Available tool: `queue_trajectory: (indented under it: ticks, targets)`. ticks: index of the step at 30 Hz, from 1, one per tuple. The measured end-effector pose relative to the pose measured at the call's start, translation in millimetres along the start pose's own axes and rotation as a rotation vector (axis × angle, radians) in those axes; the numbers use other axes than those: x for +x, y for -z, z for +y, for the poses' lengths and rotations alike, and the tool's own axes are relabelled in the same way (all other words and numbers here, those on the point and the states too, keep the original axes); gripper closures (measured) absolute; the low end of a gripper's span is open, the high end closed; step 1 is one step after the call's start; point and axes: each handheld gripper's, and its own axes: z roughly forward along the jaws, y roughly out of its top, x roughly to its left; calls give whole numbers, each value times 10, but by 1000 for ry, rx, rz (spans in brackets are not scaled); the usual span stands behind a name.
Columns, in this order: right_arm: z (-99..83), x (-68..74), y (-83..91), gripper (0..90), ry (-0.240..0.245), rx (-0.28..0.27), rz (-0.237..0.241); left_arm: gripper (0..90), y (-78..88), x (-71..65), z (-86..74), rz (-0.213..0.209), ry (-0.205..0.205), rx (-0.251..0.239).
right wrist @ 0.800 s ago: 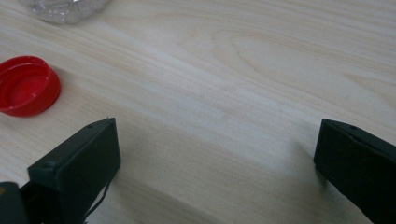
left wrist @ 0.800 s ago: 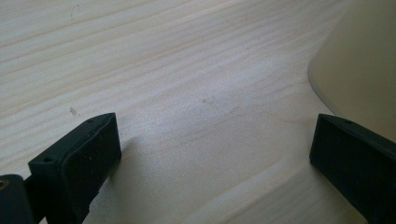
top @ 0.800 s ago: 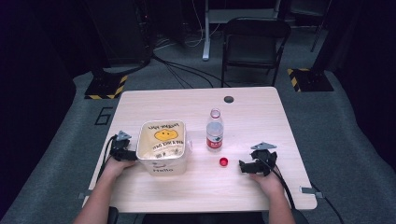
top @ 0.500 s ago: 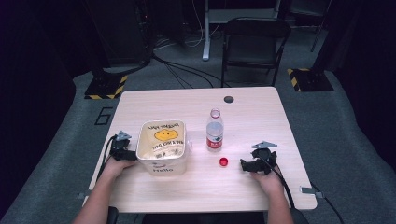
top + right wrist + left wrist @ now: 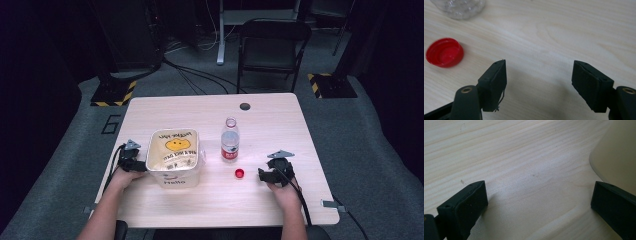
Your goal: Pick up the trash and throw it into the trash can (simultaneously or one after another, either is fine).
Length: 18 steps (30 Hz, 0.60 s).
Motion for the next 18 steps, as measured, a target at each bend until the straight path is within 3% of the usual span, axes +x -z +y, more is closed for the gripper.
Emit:
queue_trajectory:
  ticks: [7,11,12,15,18]
  targets:
    - [237,97,162,275,15,-124,48,0,-25,8,17,2,7,-7]
    - [334,145,215,249,23,-146,90,0,-33,15,28,7,9,-4]
    - [403,191,254,241,31,-144,126,0,-33,16,32,8,8,1]
    - [449,240,304,232,31,-146,166,0,-43,19,36,9,13,-5]
    - [479,270,335,215,26,-167,181,0,-52,29,50,15,14,-3]
